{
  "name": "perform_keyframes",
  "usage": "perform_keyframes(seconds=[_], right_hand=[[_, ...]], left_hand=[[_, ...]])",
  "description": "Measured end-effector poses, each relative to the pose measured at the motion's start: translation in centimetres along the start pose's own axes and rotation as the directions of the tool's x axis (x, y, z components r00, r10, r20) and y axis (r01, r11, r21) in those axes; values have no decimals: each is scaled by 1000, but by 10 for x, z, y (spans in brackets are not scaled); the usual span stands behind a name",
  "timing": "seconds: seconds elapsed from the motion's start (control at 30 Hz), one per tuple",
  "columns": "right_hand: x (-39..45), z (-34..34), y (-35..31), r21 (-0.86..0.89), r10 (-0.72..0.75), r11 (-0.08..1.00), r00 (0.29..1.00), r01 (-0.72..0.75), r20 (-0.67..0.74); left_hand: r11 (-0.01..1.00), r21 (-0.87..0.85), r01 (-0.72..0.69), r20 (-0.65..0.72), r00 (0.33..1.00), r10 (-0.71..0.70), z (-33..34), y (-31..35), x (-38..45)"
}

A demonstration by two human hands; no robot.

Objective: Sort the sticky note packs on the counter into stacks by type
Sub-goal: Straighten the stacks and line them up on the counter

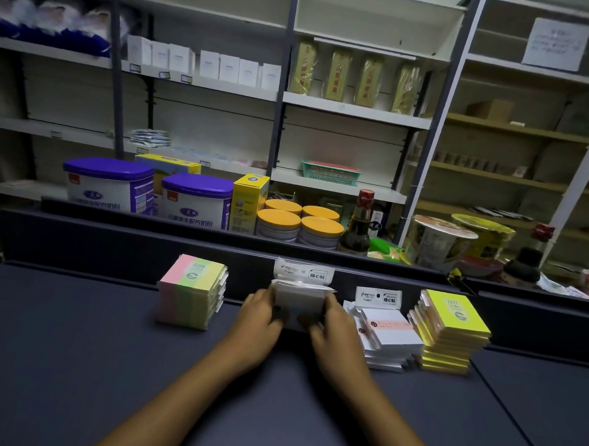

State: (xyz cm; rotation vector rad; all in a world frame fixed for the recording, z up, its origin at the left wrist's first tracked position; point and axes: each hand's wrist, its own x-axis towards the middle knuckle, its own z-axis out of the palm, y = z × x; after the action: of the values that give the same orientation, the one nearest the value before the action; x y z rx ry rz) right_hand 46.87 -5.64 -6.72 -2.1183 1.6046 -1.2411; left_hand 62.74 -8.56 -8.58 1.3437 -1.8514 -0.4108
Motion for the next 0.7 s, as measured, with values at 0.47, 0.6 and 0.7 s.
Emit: perform_keyframes(seconds=[0.47,0.6,0.7], right_hand=[[-1,7,6,-28,64,998,996,-63,66],[-1,3,8,76,53,996,998,-55,32],[3,-5,6,294,110,950,994,-107,7]], left_hand=[[998,49,32,172,984,-40,-7,-2,-5],[998,36,42,179,983,-48,-10,-1,-6],[987,-151,45,115,993,-28,-19,6,-4]])
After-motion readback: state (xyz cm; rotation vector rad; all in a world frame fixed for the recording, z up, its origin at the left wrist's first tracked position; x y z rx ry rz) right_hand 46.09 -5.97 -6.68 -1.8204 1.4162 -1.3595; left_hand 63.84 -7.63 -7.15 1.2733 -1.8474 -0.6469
